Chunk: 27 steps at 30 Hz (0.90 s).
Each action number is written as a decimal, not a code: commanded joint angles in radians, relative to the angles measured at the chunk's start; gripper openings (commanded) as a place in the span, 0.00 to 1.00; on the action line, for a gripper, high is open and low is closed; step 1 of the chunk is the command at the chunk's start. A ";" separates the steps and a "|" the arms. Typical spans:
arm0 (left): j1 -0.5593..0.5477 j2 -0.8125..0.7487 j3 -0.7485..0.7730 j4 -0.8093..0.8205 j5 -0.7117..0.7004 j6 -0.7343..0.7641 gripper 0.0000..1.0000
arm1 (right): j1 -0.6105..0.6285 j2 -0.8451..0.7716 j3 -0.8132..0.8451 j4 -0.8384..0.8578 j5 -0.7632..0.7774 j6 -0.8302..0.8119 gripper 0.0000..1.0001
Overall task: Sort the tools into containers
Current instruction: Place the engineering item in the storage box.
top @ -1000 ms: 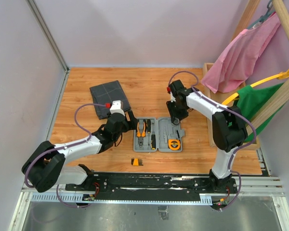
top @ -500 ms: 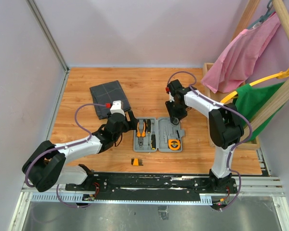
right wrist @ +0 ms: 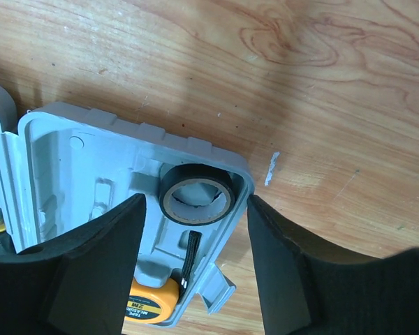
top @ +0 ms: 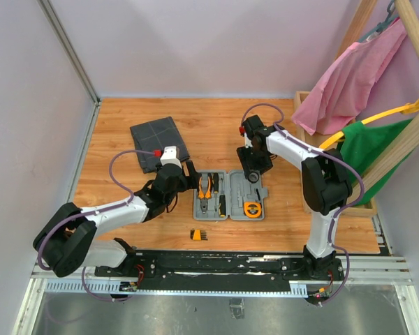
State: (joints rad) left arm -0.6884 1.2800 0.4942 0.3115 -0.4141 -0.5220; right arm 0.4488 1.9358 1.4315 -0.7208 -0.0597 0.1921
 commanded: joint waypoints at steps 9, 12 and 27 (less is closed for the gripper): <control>0.007 0.014 0.033 0.017 -0.004 0.011 0.83 | -0.012 -0.128 -0.044 0.015 0.013 -0.006 0.54; 0.007 0.018 0.035 0.016 -0.002 0.012 0.83 | -0.012 -0.150 -0.085 0.057 0.010 -0.007 0.44; 0.008 -0.001 0.032 0.014 0.010 0.028 0.83 | -0.011 -0.105 -0.111 0.102 -0.029 -0.005 0.38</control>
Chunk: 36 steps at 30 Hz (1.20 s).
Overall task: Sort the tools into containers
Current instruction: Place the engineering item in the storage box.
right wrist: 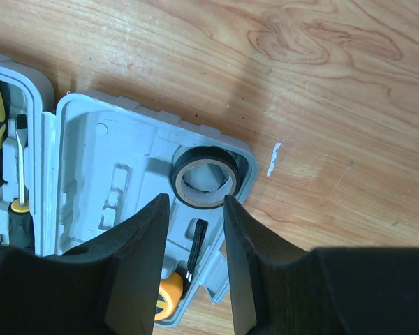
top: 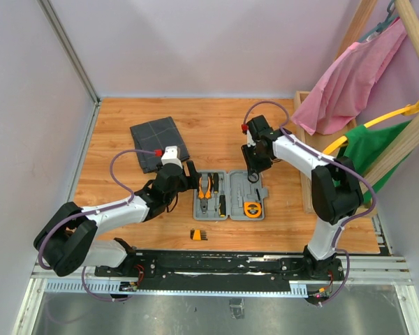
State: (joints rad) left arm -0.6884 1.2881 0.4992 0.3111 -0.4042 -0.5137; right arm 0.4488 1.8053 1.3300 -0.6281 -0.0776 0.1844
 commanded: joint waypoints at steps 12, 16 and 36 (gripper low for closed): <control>0.007 -0.007 0.027 0.016 0.001 0.021 0.83 | -0.013 0.051 -0.016 0.015 0.009 -0.002 0.37; 0.007 -0.006 0.027 0.015 0.002 0.021 0.83 | -0.012 0.065 -0.023 0.015 0.011 -0.002 0.37; 0.007 -0.006 0.029 0.013 0.001 0.024 0.82 | -0.012 0.031 -0.051 0.056 -0.057 -0.010 0.37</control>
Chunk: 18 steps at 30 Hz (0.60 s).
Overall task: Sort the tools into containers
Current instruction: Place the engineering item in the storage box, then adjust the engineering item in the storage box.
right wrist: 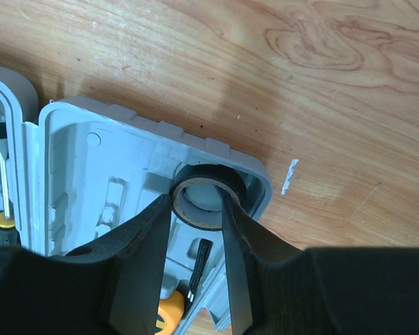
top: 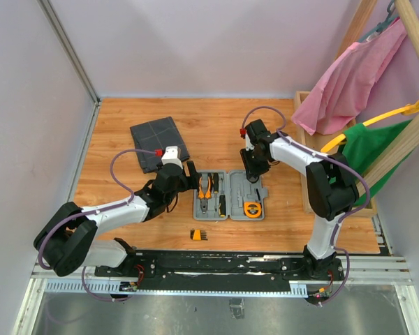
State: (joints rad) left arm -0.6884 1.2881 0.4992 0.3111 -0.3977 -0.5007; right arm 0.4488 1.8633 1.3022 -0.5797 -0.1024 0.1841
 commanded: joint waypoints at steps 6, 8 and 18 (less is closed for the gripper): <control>0.007 -0.004 0.030 0.013 -0.003 0.010 0.82 | -0.012 -0.107 -0.026 0.029 -0.032 -0.011 0.43; 0.007 -0.004 0.030 0.014 0.000 0.010 0.82 | -0.012 -0.116 -0.030 0.032 -0.018 -0.011 0.44; 0.007 0.002 0.032 0.013 0.003 0.010 0.82 | -0.012 -0.070 -0.024 0.008 0.030 -0.013 0.45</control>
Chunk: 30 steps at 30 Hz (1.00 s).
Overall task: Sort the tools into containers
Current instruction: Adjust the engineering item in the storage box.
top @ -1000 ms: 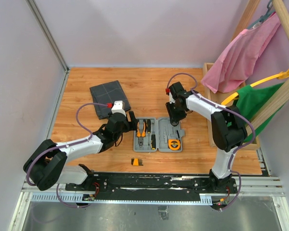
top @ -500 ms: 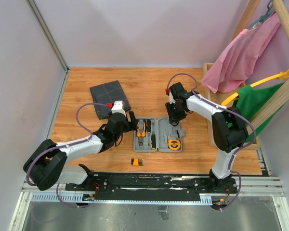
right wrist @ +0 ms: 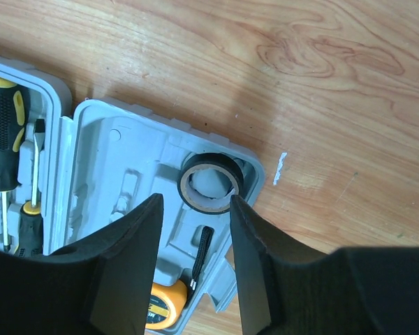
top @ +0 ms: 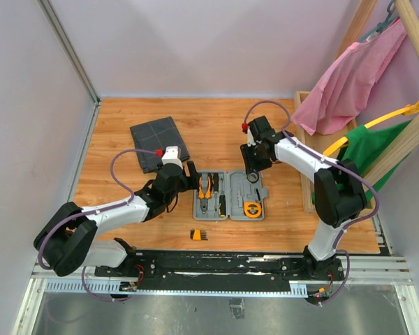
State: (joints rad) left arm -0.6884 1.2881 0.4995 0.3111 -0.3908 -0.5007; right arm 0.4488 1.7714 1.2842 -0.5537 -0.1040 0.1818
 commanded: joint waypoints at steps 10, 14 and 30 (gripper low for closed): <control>0.007 0.008 0.033 0.015 -0.005 0.010 0.82 | -0.011 0.071 0.004 -0.018 0.017 -0.010 0.45; 0.007 0.008 0.036 0.013 -0.004 0.010 0.82 | -0.012 0.085 -0.004 -0.023 0.023 -0.008 0.45; 0.007 0.010 0.036 0.011 -0.004 0.011 0.82 | -0.007 0.046 -0.008 -0.029 0.000 -0.014 0.44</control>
State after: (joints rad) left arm -0.6884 1.2881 0.5049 0.3103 -0.3901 -0.5007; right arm 0.4488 1.8542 1.2823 -0.5545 -0.0986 0.1802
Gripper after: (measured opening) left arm 0.822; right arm 0.440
